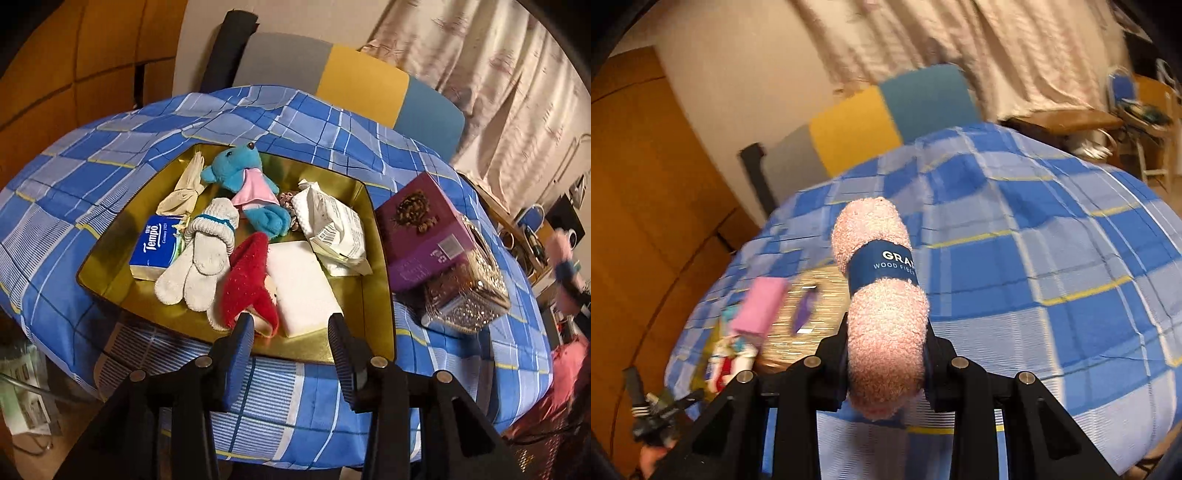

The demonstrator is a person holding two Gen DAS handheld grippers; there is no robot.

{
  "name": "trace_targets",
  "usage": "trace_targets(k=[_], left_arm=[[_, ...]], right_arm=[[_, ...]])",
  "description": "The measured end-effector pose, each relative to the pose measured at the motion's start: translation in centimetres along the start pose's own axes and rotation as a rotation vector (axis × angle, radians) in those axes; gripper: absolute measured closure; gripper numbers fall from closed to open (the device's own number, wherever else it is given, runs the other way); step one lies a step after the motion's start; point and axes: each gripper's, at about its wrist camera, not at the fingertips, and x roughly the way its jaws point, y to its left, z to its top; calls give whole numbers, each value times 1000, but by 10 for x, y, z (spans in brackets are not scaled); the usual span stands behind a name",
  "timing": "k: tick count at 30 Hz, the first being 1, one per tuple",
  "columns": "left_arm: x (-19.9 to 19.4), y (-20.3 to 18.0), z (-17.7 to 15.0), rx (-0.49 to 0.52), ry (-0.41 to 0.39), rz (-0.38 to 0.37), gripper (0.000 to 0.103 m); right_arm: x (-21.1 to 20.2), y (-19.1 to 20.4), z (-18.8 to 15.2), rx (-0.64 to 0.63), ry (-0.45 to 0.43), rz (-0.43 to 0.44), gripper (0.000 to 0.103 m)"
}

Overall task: Organize soft objects
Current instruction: 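Carry the pink sock bundle into the gold tray and open the right tool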

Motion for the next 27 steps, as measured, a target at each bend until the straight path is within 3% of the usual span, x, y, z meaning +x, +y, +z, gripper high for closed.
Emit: trace_targets(k=[8, 14, 18, 27], left_arm=[[-11, 1, -5, 27, -25, 63, 61], [-15, 8, -7, 26, -28, 136, 61], [-16, 15, -9, 34, -31, 209, 61], [-15, 34, -12, -9, -9, 264, 61]], right_arm=[[13, 106, -8, -136, 44, 158, 71], [45, 177, -37, -204, 133, 252, 71], [69, 209, -57, -224, 201, 270, 71], [118, 249, -93, -208, 311, 257, 71]])
